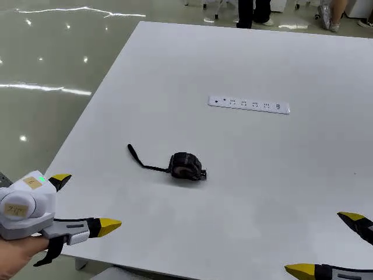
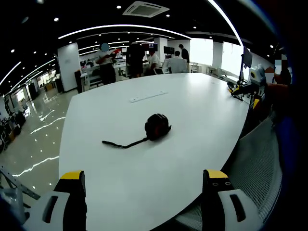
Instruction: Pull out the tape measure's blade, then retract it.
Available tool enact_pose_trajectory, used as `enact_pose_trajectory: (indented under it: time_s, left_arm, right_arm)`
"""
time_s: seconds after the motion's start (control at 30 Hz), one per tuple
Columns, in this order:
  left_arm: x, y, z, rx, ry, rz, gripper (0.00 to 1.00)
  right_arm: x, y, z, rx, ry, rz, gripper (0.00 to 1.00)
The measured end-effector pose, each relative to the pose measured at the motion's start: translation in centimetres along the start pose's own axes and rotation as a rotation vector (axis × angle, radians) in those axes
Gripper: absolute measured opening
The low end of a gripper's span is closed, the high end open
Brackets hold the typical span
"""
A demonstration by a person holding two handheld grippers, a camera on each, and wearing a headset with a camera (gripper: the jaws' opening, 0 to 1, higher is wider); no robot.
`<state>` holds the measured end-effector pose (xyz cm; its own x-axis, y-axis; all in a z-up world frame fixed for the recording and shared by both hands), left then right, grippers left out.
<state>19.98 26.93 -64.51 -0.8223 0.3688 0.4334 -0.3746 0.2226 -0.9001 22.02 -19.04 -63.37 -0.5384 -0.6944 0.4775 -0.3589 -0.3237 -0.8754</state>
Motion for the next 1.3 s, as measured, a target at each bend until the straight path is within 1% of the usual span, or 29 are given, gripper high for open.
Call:
enact_pose_trajectory:
  time_s: [0.13,0.3,0.53,0.73,0.97,1.03,1.3]
  left_arm:
    - [0.1,0.1,0.1,-0.016,0.006,-0.009,0.98]
    - [0.0,0.1,0.2,-0.012,0.004,-0.011,0.98]
    - [-0.7,-0.2,0.8,-0.015,0.019,-0.012,0.98]
    - [-1.4,-0.4,0.9,-0.023,0.032,-0.016,0.98]
    - [-2.5,-0.6,1.0,-0.034,0.053,-0.021,0.98]
    - [-2.8,-0.7,1.1,-0.035,0.059,-0.022,0.98]
    - [-4.5,-1.0,1.3,-0.038,0.085,-0.019,0.97]
  right_arm:
    - [0.0,0.0,-0.1,0.004,-0.006,-0.002,0.99]
    - [0.2,-0.1,0.1,0.004,-0.001,0.002,0.98]
    - [0.0,0.3,0.3,0.003,-0.007,-0.004,0.98]
    - [-0.3,0.0,0.7,0.005,-0.01,0.0,0.97]
    - [-0.9,-0.2,1.0,0.01,-0.02,-0.01,0.96]
    - [-1.0,-0.2,1.1,0.011,-0.031,-0.012,0.94]
    - [-2.4,-0.2,1.5,0.013,-0.047,-0.018,0.92]
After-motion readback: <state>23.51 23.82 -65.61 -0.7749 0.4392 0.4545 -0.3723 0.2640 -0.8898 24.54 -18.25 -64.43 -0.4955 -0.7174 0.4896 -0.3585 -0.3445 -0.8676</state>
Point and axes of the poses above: the centre of the closed fingertips' face, and the gripper's own axes: x roughly backward along the fingers, z roughly to its right, y roughly out of its underside, the point moved 6 cm from there along x, roughly backward along the fingers, and after that the axes turned 12 degrees about z, right-handed, at the moved point
